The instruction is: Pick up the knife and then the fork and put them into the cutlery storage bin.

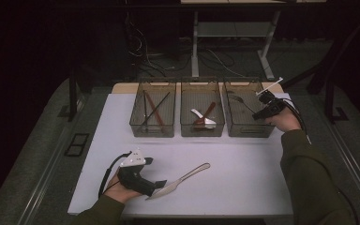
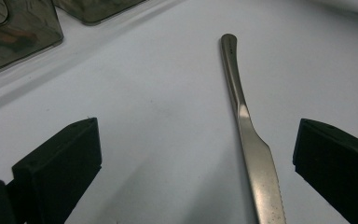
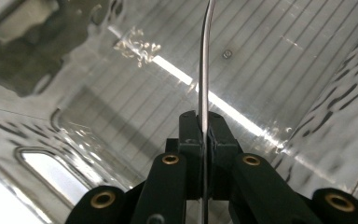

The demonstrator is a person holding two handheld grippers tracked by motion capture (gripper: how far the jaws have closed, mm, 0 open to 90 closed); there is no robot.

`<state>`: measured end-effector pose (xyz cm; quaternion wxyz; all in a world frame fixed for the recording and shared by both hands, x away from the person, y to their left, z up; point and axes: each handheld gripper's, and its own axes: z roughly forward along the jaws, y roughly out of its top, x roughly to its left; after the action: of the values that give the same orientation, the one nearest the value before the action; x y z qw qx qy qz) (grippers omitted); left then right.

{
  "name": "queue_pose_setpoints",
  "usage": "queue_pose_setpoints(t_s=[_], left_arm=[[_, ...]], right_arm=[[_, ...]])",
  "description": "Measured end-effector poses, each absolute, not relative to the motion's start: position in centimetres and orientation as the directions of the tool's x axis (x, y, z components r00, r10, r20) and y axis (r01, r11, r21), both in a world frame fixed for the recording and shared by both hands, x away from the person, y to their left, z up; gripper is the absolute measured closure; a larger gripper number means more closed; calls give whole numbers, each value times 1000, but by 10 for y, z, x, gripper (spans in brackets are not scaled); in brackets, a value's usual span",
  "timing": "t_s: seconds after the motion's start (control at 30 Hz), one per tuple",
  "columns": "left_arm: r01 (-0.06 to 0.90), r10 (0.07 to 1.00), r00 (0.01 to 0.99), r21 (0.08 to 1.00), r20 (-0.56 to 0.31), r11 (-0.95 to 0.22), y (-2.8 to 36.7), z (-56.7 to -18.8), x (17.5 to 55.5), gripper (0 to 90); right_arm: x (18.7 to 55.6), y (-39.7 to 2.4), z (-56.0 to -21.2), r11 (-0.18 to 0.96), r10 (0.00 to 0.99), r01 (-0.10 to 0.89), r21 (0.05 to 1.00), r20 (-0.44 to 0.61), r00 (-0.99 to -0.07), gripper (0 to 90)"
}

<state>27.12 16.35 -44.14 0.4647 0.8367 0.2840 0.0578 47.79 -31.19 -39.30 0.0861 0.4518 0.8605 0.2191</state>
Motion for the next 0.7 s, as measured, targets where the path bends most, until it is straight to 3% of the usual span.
queue_pose_setpoints(t_s=[0.53, 0.7], left_arm=[[421, 518, 838, 804, -169, -420, 162, -443, 271, 2], [423, 520, 837, 804, -171, -418, 162, -442, 271, 2]], right_arm=[[478, -305, -395, 529, 805, 734, 427, 21, -592, 830], [476, -307, -392, 516, 811, 731, 447, 18, -584, 755]])
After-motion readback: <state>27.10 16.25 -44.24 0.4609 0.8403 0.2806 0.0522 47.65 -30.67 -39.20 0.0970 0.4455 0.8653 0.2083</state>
